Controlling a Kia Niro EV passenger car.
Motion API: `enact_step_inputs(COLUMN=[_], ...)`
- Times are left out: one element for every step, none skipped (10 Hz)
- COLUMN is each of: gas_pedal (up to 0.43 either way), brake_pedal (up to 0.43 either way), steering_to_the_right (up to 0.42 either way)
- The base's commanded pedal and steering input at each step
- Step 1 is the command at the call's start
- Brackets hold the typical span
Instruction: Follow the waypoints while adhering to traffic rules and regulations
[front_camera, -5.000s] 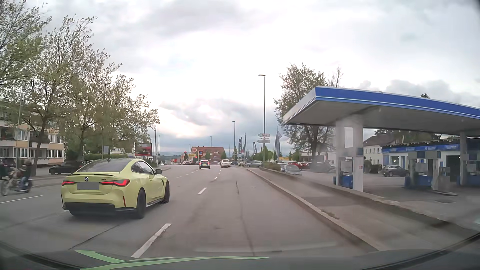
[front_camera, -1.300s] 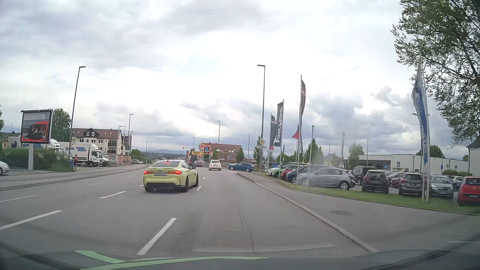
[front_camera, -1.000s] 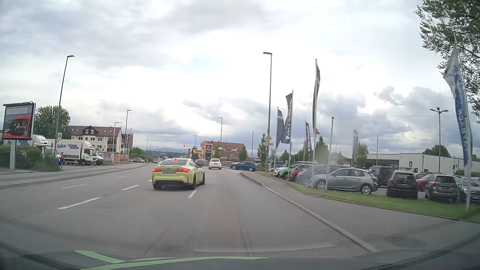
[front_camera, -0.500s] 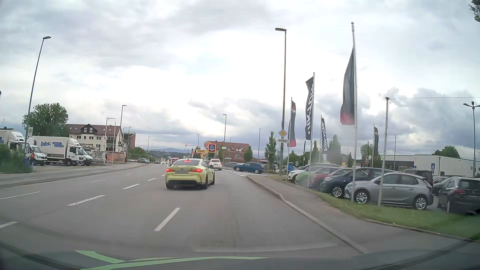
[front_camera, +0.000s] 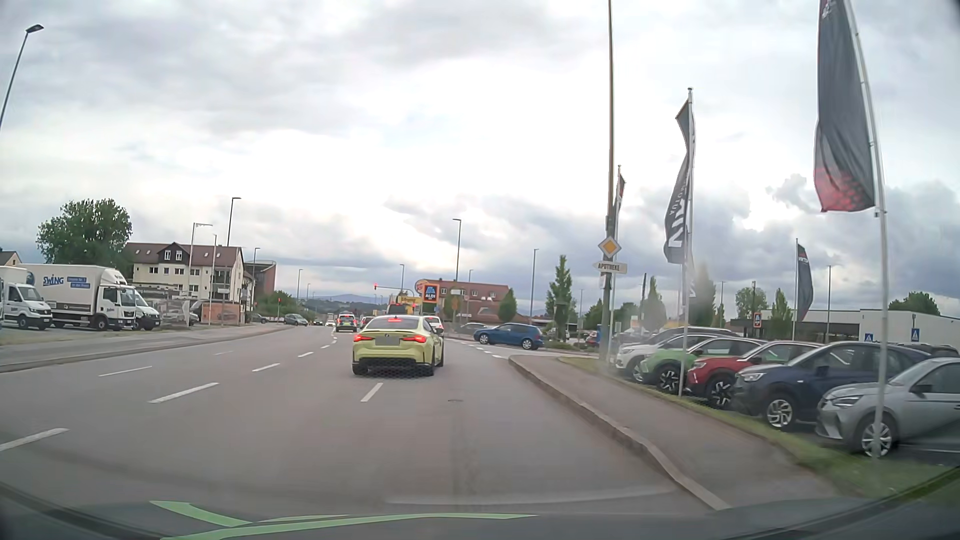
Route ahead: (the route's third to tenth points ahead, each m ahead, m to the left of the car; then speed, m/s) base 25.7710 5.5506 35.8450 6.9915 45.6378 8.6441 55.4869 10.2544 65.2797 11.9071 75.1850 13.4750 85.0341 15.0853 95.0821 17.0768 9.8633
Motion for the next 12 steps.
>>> enact_step_inputs(gas_pedal=[0.0,0.0,0.0,0.0,0.0,0.0,0.0,0.0,0.0,0.0,0.0,0.0], brake_pedal=[0.244,0.256,0.256,0.256,0.256,0.25,0.25,0.25,0.25,0.244,0.244,0.244], steering_to_the_right=[-0.013,-0.013,-0.013,-0.013,-0.012,-0.013,-0.012,-0.013,-0.012,-0.011,-0.011,-0.01])
